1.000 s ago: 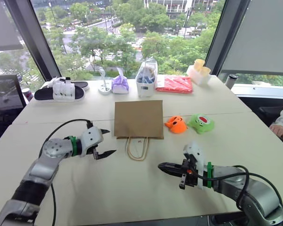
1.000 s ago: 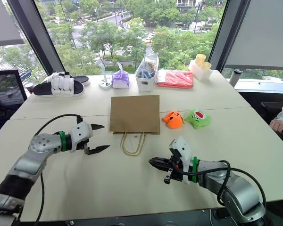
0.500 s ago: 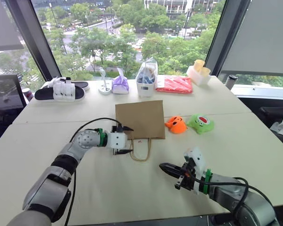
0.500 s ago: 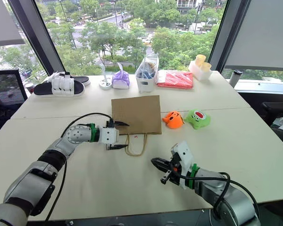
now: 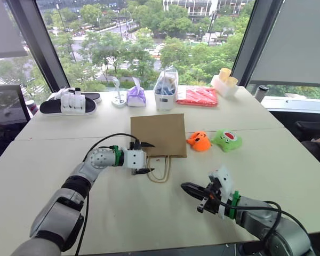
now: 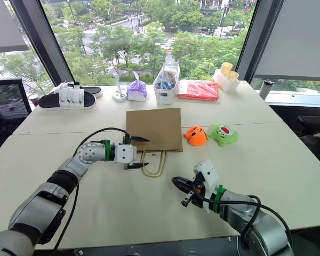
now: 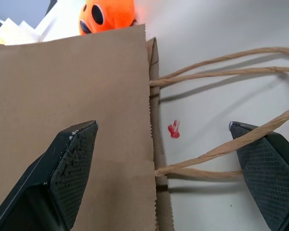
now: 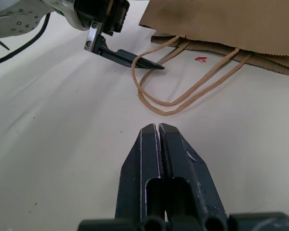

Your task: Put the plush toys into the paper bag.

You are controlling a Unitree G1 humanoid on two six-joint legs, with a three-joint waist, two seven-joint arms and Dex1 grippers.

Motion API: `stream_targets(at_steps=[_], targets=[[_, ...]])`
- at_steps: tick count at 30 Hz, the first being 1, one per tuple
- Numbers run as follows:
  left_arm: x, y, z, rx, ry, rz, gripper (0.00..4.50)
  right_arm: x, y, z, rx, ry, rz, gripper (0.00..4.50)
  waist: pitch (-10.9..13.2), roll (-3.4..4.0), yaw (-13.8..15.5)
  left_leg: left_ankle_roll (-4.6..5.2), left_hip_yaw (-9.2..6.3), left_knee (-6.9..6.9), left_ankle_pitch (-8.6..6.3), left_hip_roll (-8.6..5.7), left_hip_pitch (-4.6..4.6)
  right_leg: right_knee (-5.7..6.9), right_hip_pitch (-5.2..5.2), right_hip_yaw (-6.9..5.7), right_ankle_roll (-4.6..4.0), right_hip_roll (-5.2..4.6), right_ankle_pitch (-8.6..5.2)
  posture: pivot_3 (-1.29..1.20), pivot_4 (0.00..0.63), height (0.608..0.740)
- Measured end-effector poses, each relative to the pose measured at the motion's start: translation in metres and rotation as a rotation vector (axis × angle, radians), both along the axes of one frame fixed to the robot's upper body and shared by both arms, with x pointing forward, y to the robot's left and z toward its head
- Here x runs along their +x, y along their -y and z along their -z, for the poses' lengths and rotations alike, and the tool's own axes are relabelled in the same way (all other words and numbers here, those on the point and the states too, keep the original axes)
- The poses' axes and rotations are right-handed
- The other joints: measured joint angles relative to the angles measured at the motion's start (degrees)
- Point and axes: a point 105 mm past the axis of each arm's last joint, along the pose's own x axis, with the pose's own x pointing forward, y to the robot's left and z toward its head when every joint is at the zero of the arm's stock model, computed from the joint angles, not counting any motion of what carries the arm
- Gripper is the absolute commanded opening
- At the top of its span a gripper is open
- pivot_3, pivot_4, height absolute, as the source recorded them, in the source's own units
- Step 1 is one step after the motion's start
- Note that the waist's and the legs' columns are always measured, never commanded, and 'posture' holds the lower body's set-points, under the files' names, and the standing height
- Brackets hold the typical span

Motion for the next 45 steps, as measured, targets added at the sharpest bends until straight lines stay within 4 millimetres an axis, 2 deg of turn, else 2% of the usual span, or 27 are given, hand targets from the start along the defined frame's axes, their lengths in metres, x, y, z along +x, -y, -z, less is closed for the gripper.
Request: stream_targets(at_steps=[5,7,11,14,17,19,22,25,28,29,31,36,41,45], targets=[[-0.002,0.011,0.003,-0.019,0.000,0.016,0.84,0.001,-0.003,0.000,-0.003,0.006,-0.010,0.00,-0.01,-0.01,0.04,0.00,0.00,0.07,0.00,-0.01,0.00,0.04,0.02,0.00,0.00,0.00,0.00,0.00,0.150,0.740],[-0.002,0.014,0.006,-0.019,-0.010,0.019,0.01,0.001,-0.004,-0.001,0.002,0.011,-0.012,0.00,-0.02,-0.03,0.01,0.00,0.00,0.08,0.00,-0.01,0.01,0.09,0.02,0.00,0.00,0.01,0.00,0.00,0.150,0.740],[0.000,0.023,0.008,-0.079,-0.084,-0.003,0.01,0.003,-0.005,0.000,0.008,0.011,-0.011,0.00,-0.02,-0.04,0.07,0.03,-0.03,0.26,-0.02,-0.02,0.01,0.44,-0.01,0.00,0.01,0.00,0.00,0.00,0.150,0.740],[0.010,0.025,-0.003,-0.219,-0.223,-0.088,0.01,0.005,-0.006,-0.002,0.009,0.029,-0.002,0.00,-0.02,-0.04,-0.10,0.09,-0.05,0.47,-0.06,-0.02,-0.03,0.50,-0.01,-0.01,0.01,0.03,-0.01,0.00,0.150,0.740],[0.024,0.018,-0.039,-0.412,-0.351,-0.178,0.01,0.012,-0.006,-0.006,0.006,0.064,0.023,0.00,-0.01,-0.03,-0.37,0.10,-0.07,0.63,-0.06,0.01,-0.05,0.56,0.01,-0.01,0.02,0.08,-0.02,0.00,0.150,0.740],[0.025,0.016,-0.064,-0.483,-0.386,-0.184,0.01,0.015,-0.008,-0.011,0.011,0.101,0.031,0.00,-0.02,-0.03,-0.57,0.10,-0.08,0.65,-0.06,0.02,-0.02,0.58,0.04,0.00,0.02,0.10,-0.02,0.00,0.150,0.740],[0.019,0.017,-0.084,-0.524,-0.433,-0.172,0.01,0.021,-0.011,-0.017,0.005,0.141,0.036,0.00,-0.03,-0.02,-0.99,0.08,-0.09,0.64,-0.05,0.01,0.03,0.62,0.06,0.01,0.01,0.10,-0.01,0.00,0.150,0.740],[0.011,0.015,-0.095,-0.566,-0.614,-0.198,0.01,0.049,-0.022,-0.027,0.013,0.230,0.096,0.00,-0.01,-0.03,-1.76,0.03,-0.09,0.65,-0.02,0.02,0.00,0.66,-0.02,0.09,0.01,0.14,-0.01,0.00,0.150,0.740],[-0.005,0.023,-0.113,-0.576,-0.709,-0.160,0.01,0.082,-0.037,-0.045,0.023,0.327,0.143,0.00,-0.04,0.03,-1.83,-0.07,-0.09,0.58,0.03,0.07,0.08,0.69,-0.04,0.14,-0.01,0.20,-0.01,0.00,0.150,0.740],[-0.010,0.025,-0.117,-0.577,-0.727,-0.155,0.01,0.088,-0.042,-0.048,0.017,0.346,0.145,0.00,-0.06,0.02,-1.70,-0.37,-0.13,0.55,0.20,0.07,0.13,0.71,-0.02,0.15,-0.01,0.20,-0.01,0.00,0.150,0.740],[-0.012,0.026,-0.118,-0.598,-0.771,-0.180,0.01,0.100,-0.051,-0.043,-0.020,0.351,0.135,0.00,-0.06,0.01,-1.49,-0.38,-0.15,0.50,0.20,0.04,0.11,0.69,-0.03,0.17,-0.02,0.18,0.00,0.00,0.150,0.740],[-0.021,0.030,-0.121,-0.657,-0.882,-0.201,0.01,0.122,-0.063,-0.006,-0.106,0.277,0.147,0.00,-0.06,0.01,-1.63,-0.40,-0.13,0.50,0.20,0.00,0.00,0.67,-0.13,0.28,-0.03,0.16,0.01,0.00,0.150,0.740],[-0.033,0.027,-0.121,-0.722,-0.985,-0.201,0.01,0.137,-0.064,-0.008,-0.111,0.305,0.171,0.00,-0.05,0.02,-1.84,-0.47,-0.13,0.45,0.23,0.02,0.00,0.68,-0.19,0.31,-0.04,0.18,0.01,0.00,0.150,0.740],[-0.036,0.023,-0.132,-0.840,-1.087,-0.188,0.01,0.140,-0.071,-0.006,-0.110,0.310,0.147,0.00,-0.06,0.01,-1.89,-0.48,-0.13,0.45,0.24,0.02,0.01,0.68,-0.19,0.31,-0.05,0.18,0.02,0.00,0.150,0.740]])
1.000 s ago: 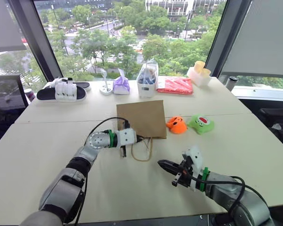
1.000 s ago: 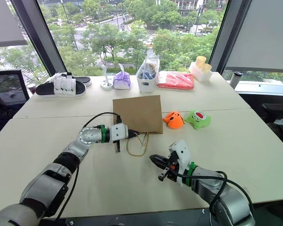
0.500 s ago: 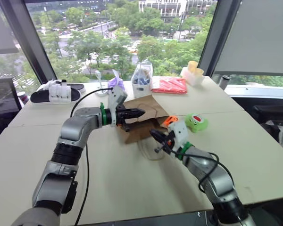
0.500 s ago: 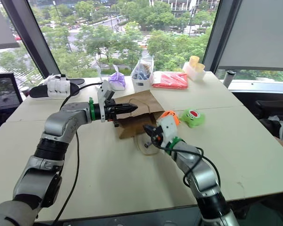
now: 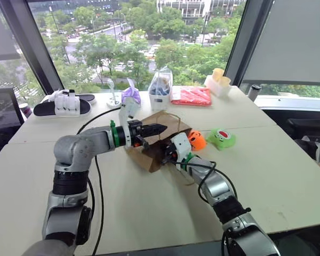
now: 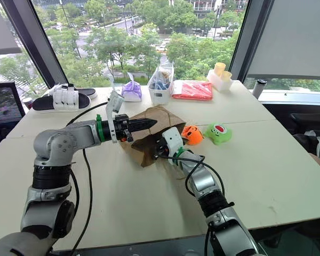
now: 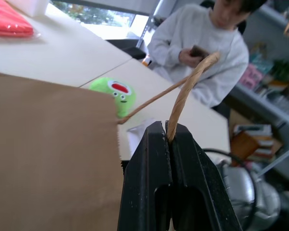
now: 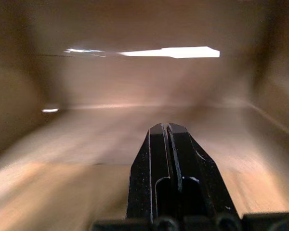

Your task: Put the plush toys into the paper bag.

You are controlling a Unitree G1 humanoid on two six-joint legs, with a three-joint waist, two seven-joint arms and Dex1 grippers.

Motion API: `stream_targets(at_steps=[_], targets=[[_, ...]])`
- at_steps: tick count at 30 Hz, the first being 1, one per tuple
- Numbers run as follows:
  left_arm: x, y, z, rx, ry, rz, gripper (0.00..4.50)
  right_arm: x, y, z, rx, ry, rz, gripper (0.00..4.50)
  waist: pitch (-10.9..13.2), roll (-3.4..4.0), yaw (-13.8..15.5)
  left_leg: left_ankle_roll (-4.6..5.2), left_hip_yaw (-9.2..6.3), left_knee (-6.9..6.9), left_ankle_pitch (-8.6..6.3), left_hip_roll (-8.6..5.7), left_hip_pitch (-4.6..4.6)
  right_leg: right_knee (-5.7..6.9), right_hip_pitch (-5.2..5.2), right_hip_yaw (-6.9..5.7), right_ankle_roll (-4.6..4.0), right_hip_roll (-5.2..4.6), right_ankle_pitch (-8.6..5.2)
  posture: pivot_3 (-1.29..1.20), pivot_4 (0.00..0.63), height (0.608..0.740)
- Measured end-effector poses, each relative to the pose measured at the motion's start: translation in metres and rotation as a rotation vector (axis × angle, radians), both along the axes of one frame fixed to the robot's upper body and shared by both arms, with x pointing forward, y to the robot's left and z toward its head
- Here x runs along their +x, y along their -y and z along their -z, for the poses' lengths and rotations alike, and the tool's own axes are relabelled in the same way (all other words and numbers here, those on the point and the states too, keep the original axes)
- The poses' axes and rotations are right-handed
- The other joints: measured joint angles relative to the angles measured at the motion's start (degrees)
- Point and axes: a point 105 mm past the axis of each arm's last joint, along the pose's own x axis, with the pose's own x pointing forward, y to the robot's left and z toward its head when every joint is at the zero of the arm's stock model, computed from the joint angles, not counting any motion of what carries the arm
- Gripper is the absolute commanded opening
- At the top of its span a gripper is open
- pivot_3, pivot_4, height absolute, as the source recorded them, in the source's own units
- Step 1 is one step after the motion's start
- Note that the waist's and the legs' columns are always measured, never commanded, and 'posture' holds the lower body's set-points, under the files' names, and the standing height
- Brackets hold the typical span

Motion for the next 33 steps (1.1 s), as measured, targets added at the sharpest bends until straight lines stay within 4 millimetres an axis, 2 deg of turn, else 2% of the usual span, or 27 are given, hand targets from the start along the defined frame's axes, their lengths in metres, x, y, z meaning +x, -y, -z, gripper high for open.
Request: stream_targets(at_steps=[7,11,15,19,22,24,27,31,33], targets=[[0.008,-0.020,-0.034,-0.199,-0.042,-0.105,0.01,-0.014,-0.003,0.016,-0.024,-0.031,-0.058,0.00,-0.01,-0.01,0.16,-0.02,0.00,0.04,-0.01,-0.01,-0.01,-0.01,0.02,0.00,0.00,-0.01,0.00,0.00,0.150,0.740],[0.008,-0.026,-0.036,-0.236,-0.071,-0.124,0.01,-0.022,-0.002,0.024,-0.024,-0.061,-0.070,0.00,-0.01,-0.01,0.09,-0.04,0.00,0.04,0.00,-0.01,-0.01,0.00,0.01,0.00,0.00,-0.01,0.01,0.00,0.150,0.740],[0.005,-0.025,-0.032,-0.234,-0.083,-0.125,0.01,-0.025,-0.004,0.021,-0.011,-0.057,-0.078,0.00,-0.01,-0.01,0.10,-0.05,0.01,0.03,0.00,-0.01,0.00,0.00,0.01,0.01,-0.01,0.00,0.01,0.00,0.150,0.740],[0.005,-0.023,-0.016,-0.197,-0.121,-0.142,0.01,-0.034,-0.002,0.000,0.088,-0.008,-0.104,0.00,-0.01,-0.01,0.23,-0.06,0.01,0.03,0.00,-0.01,-0.01,-0.01,0.02,0.03,-0.01,0.00,0.01,0.00,0.150,0.740],[0.005,-0.024,-0.010,-0.188,-0.138,-0.151,0.01,-0.055,0.001,-0.023,0.183,0.037,-0.169,0.00,-0.01,-0.01,0.48,-0.06,0.00,0.03,-0.01,-0.01,-0.02,-0.04,0.03,0.03,-0.01,-0.01,0.01,0.00,0.150,0.740],[0.004,-0.024,-0.008,-0.188,-0.144,-0.154,0.01,-0.073,0.011,-0.037,0.241,0.040,-0.202,0.00,-0.01,-0.01,0.60,-0.06,0.00,0.03,-0.01,-0.02,-0.01,-0.05,0.06,0.03,-0.01,-0.01,0.01,0.00,0.150,0.740],[0.004,-0.026,-0.005,-0.189,-0.156,-0.157,0.01,-0.085,0.026,-0.054,0.289,0.034,-0.209,0.00,-0.01,-0.02,0.57,-0.06,0.00,0.04,-0.01,-0.02,0.00,-0.05,0.08,0.03,-0.01,0.00,0.01,0.00,0.150,0.740],[0.001,-0.025,-0.003,-0.186,-0.157,-0.143,0.01,-0.086,0.050,-0.072,0.364,0.023,-0.163,0.00,-0.01,-0.02,0.55,-0.06,0.01,0.04,0.00,0.01,0.03,-0.04,0.09,0.03,-0.02,0.02,0.00,0.00,0.150,0.740],[-0.001,-0.026,-0.003,-0.177,-0.153,-0.144,0.01,-0.069,0.075,-0.083,0.420,0.043,-0.054,0.00,-0.01,-0.02,0.52,-0.06,0.08,0.04,0.00,0.00,0.05,-0.04,0.10,0.10,-0.02,0.02,0.00,0.00,0.150,0.740]])
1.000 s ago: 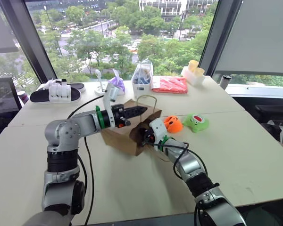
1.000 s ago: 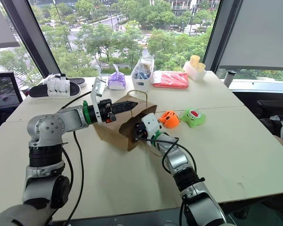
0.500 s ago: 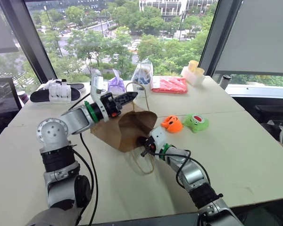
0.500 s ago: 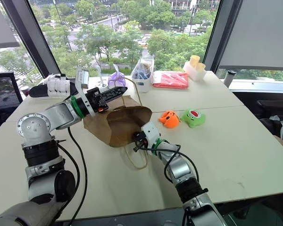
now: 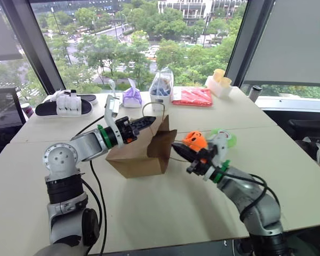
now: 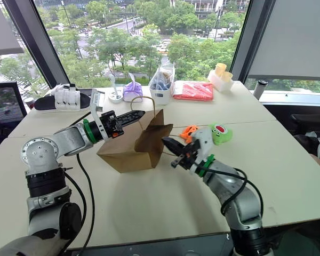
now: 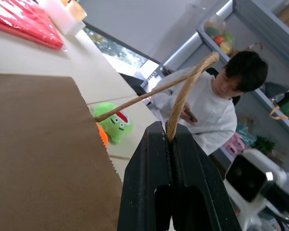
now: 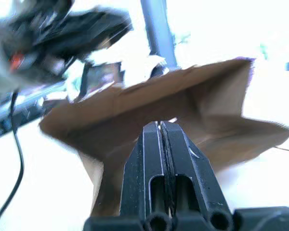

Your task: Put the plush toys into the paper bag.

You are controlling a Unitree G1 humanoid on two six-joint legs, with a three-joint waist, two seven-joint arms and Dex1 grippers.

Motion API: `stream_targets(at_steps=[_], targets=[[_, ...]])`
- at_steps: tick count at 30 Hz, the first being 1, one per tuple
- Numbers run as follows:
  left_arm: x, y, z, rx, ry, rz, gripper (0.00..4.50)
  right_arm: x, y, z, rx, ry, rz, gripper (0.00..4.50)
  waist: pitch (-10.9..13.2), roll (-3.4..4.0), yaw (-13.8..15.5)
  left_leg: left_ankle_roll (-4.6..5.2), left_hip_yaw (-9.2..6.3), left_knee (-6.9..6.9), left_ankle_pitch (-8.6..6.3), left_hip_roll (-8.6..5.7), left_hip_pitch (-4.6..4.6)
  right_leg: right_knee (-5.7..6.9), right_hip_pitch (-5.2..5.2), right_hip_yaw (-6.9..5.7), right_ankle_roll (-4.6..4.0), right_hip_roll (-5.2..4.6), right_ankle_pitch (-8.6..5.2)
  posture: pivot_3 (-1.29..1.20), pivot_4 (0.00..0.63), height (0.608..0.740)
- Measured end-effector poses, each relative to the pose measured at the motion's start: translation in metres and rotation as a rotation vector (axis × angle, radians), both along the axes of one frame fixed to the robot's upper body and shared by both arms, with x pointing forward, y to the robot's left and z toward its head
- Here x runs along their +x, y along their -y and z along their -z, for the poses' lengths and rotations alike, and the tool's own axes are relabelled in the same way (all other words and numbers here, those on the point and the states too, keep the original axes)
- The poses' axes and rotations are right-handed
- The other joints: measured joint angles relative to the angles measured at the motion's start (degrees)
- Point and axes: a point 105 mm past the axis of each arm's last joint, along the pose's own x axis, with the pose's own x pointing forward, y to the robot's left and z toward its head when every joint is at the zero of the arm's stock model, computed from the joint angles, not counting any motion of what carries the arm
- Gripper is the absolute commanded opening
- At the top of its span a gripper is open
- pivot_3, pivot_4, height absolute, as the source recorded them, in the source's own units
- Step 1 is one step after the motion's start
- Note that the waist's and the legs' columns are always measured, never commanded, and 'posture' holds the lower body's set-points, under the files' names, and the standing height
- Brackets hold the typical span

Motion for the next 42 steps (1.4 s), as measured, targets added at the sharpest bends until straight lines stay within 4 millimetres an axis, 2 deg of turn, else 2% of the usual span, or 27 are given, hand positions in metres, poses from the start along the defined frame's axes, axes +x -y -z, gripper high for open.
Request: stream_targets(at_steps=[2,3,5,6,10,12,13,17,20,23,25,27,31,33,34,39,42], targets=[[-0.001,0.000,0.004,0.009,-0.010,0.003,0.01,0.024,0.030,-0.010,0.019,0.006,0.151,0.00,0.00,0.00,0.07,0.00,0.05,0.00,0.00,-0.01,0.04,0.00,0.01,0.06,-0.01,0.00,0.00,0.00,0.150,0.740],[-0.001,0.001,0.007,0.014,-0.018,0.007,0.00,0.034,0.046,-0.013,0.021,0.009,0.222,0.26,0.00,0.00,0.08,0.00,0.06,-0.02,0.00,0.00,0.05,0.01,0.01,0.06,-0.01,0.00,0.00,0.00,0.150,0.740],[-0.002,0.000,0.011,0.027,-0.027,0.007,0.00,0.049,0.062,-0.009,-0.029,-0.003,0.314,0.86,0.00,0.00,0.03,0.00,0.04,-0.09,0.00,0.01,0.05,0.01,-0.02,0.06,-0.01,0.00,0.00,0.00,0.150,0.740],[-0.002,0.000,0.011,0.029,-0.027,0.010,0.00,0.056,0.067,-0.003,-0.073,-0.024,0.339,1.38,0.00,0.00,0.04,0.00,0.06,-0.14,0.01,0.00,0.05,0.00,-0.04,0.07,-0.01,-0.02,0.00,0.00,0.150,0.740],[-0.003,0.004,0.011,0.038,-0.014,0.026,0.00,0.085,0.068,0.031,-0.226,-0.149,0.387,3.35,0.00,0.00,-0.35,-0.02,0.22,-0.26,0.02,0.01,0.05,-0.01,-0.16,0.20,-0.02,-0.03,0.00,0.00,0.150,0.740],[-0.003,0.006,0.012,0.041,-0.012,0.034,0.00,0.097,0.066,0.034,-0.246,-0.195,0.391,4.24,0.01,0.01,-0.43,-0.04,0.26,-0.29,0.04,0.01,0.02,-0.01,-0.22,0.23,-0.02,-0.03,0.00,0.00,0.150,0.740],[-0.003,0.006,0.011,0.040,-0.010,0.034,0.00,0.102,0.065,0.032,-0.246,-0.203,0.389,4.38,0.01,0.01,-0.43,-0.05,0.25,-0.31,0.04,0.02,0.02,-0.02,-0.22,0.24,-0.02,-0.03,0.01,0.00,0.150,0.740],[-0.002,0.006,0.011,0.048,-0.001,0.031,0.00,0.113,0.052,0.024,-0.284,-0.213,0.312,4.38,0.00,-0.01,-0.38,-0.05,0.23,-0.39,0.04,0.02,0.03,-0.07,-0.21,0.23,-0.02,-0.03,0.01,0.00,0.150,0.740],[-0.002,0.006,0.010,0.046,0.004,0.026,0.00,0.118,0.049,0.040,-0.366,-0.276,0.292,4.38,0.00,-0.01,-0.19,-0.05,0.22,-0.39,0.04,-0.01,0.02,-0.09,-0.20,0.23,-0.01,-0.06,0.01,0.00,0.150,0.740],[-0.001,0.005,0.008,0.041,0.013,0.015,0.00,0.122,0.054,0.064,-0.437,-0.358,0.303,4.38,0.00,-0.01,-0.21,-0.05,0.23,-0.38,0.04,-0.02,0.01,-0.10,-0.20,0.23,-0.01,-0.07,0.01,0.00,0.150,0.740],[0.000,0.005,0.006,0.023,0.015,0.010,0.00,0.123,0.058,0.076,-0.472,-0.391,0.314,3.86,0.00,-0.01,-0.33,-0.05,0.23,-0.41,0.04,-0.01,0.02,-0.10,-0.20,0.23,-0.01,-0.07,0.01,0.00,0.150,0.740],[0.000,0.006,0.003,-0.016,0.016,0.013,0.00,0.124,0.058,0.082,-0.490,-0.405,0.313,3.06,0.00,-0.01,-0.43,-0.05,0.23,-0.41,0.05,-0.01,0.02,-0.09,-0.22,0.23,-0.01,-0.07,0.01,0.00,0.150,0.740],[0.001,0.003,-0.002,-0.017,0.027,0.001,0.00,0.128,0.055,0.077,-0.509,-0.380,0.313,0.98,0.00,-0.01,-0.48,-0.07,0.23,-0.42,0.06,0.00,0.02,-0.09,-0.21,0.23,-0.01,-0.05,0.01,0.00,0.150,0.740],[0.002,0.001,-0.003,-0.018,0.034,-0.009,0.00,0.128,0.056,0.077,-0.513,-0.376,0.315,0.22,0.00,-0.01,-0.48,-0.07,0.23,-0.41,0.06,0.00,0.03,-0.09,-0.21,0.23,-0.01,-0.05,0.01,0.00,0.150,0.740],[0.002,0.000,-0.003,-0.018,0.036,-0.010,0.00,0.128,0.056,0.076,-0.516,-0.369,0.315,0.01,0.00,-0.01,-0.46,-0.07,0.23,-0.41,0.06,0.00,0.02,-0.09,-0.21,0.23,-0.01,-0.05,0.01,0.00,0.150,0.740],[0.001,0.001,-0.003,-0.012,0.039,-0.002,0.00,0.128,0.060,0.066,-0.500,-0.315,0.304,0.01,0.00,0.00,-0.35,-0.07,0.23,-0.41,0.06,-0.01,0.01,-0.09,-0.21,0.23,-0.01,-0.06,0.01,0.00,0.150,0.740],[0.000,0.005,0.000,-0.004,0.038,0.022,0.00,0.126,0.078,0.034,-0.504,-0.192,0.293,0.01,0.01,0.01,-0.18,-0.07,0.21,-0.41,0.06,-0.03,-0.07,-0.10,-0.24,0.22,0.00,-0.07,0.01,0.00,0.150,0.740]])
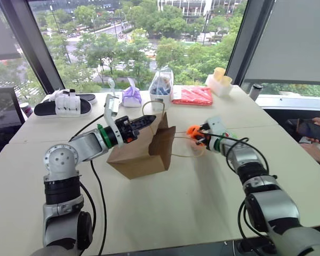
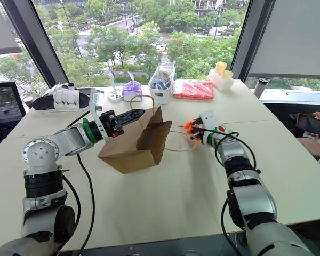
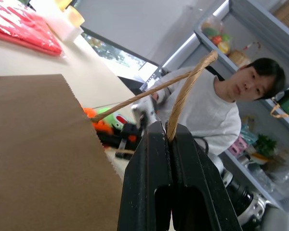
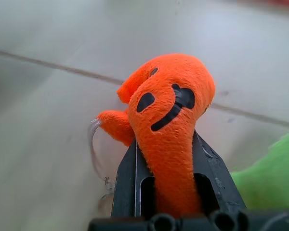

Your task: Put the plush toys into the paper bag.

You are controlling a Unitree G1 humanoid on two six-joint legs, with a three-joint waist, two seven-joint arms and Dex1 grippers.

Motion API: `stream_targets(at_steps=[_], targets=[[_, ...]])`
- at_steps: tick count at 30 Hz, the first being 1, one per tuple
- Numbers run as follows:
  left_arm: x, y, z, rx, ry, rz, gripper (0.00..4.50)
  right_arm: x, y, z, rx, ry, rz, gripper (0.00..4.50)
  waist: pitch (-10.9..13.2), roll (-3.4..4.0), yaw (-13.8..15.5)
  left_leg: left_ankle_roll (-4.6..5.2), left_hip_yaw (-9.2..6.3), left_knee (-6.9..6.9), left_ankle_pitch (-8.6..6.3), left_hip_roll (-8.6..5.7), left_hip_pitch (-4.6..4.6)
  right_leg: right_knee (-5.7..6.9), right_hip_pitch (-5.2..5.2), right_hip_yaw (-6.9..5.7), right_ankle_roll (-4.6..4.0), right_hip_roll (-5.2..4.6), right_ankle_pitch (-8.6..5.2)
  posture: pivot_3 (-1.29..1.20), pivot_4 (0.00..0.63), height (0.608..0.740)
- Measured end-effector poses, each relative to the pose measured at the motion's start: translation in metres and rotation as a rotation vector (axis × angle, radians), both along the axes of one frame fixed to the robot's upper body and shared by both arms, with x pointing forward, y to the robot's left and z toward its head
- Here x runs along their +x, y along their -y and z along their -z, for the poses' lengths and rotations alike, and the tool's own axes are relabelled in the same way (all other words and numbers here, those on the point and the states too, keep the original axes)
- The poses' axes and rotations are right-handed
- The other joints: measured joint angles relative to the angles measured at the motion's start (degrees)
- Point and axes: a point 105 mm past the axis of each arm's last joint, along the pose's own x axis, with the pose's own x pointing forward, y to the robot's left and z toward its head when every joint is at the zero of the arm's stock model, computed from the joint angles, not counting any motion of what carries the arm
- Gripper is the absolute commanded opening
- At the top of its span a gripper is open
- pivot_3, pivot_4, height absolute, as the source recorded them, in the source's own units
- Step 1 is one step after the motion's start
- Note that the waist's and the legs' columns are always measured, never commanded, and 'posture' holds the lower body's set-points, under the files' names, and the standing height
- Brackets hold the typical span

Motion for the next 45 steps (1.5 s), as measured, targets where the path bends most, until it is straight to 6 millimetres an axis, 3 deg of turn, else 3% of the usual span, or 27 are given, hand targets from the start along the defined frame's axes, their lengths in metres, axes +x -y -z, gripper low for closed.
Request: stream_targets(at_steps=[2,5,8,14,21,28,33,40,45], targets=[[0.000,0.000,0.002,0.007,-0.003,0.005,0.00,-0.008,0.006,-0.030,-0.043,0.088,-0.087,0.01,0.00,0.00,-0.11,0.00,0.00,-0.04,0.00,0.01,-0.01,0.00,-0.03,-0.01,0.00,0.00,0.00,0.00,0.150,0.740],[-0.001,0.002,0.003,0.007,-0.005,0.018,0.00,-0.029,-0.005,-0.054,-0.092,0.154,-0.256,0.01,-0.02,-0.03,-0.37,0.00,0.01,-0.13,0.00,0.06,0.06,-0.01,-0.04,-0.01,0.00,0.03,0.00,0.00,0.150,0.740],[0.000,0.002,0.003,0.004,-0.003,0.020,0.00,-0.056,-0.025,-0.045,-0.153,0.098,-0.445,0.01,-0.02,-0.02,-0.31,-0.01,0.03,-0.13,0.00,0.07,0.08,0.00,-0.06,0.00,0.00,0.03,0.00,0.00,0.150,0.740],[0.000,0.003,0.003,0.002,-0.004,0.029,0.00,-0.075,-0.057,-0.037,-0.199,0.056,-0.601,0.01,-0.02,-0.03,0.09,-0.05,0.03,-0.04,0.03,0.05,0.08,0.02,-0.03,0.00,0.00,0.02,0.00,0.00,0.150,0.740],[0.000,0.005,0.001,0.005,0.002,0.036,0.00,-0.080,-0.099,-0.021,-0.198,0.026,-0.718,0.01,-0.02,-0.03,0.08,-0.06,0.02,-0.07,0.03,0.04,0.06,0.02,-0.08,0.00,0.00,0.00,0.00,0.00,0.150,0.740],[-0.001,0.007,0.002,0.008,0.000,0.043,0.00,-0.079,-0.135,-0.030,-0.260,0.074,-0.830,0.01,-0.02,-0.04,-0.08,-0.06,-0.01,-0.09,0.03,0.04,0.06,0.04,-0.10,-0.01,0.00,0.01,0.00,0.00,0.150,0.740],[-0.001,0.008,0.002,0.009,0.001,0.045,0.00,-0.078,-0.149,-0.026,-0.295,0.074,-0.881,0.01,-0.02,-0.04,-0.03,-0.06,-0.01,-0.09,0.03,0.03,0.04,0.03,-0.11,-0.01,-0.01,0.00,0.01,0.00,0.150,0.740],[-0.001,0.009,0.002,0.007,0.003,0.048,0.00,-0.077,-0.160,-0.006,-0.331,0.032,-0.914,0.01,-0.02,-0.04,-0.14,-0.07,-0.02,-0.11,0.04,0.03,0.03,0.05,-0.17,-0.01,-0.01,0.00,0.01,0.00,0.150,0.740],[-0.001,0.008,0.002,0.007,0.004,0.047,0.00,-0.074,-0.161,-0.007,-0.332,0.056,-0.903,2.31,-0.02,-0.04,-0.17,-0.07,-0.02,-0.11,0.04,0.03,0.02,0.05,-0.18,-0.01,-0.02,0.00,0.01,0.00,0.150,0.740]])
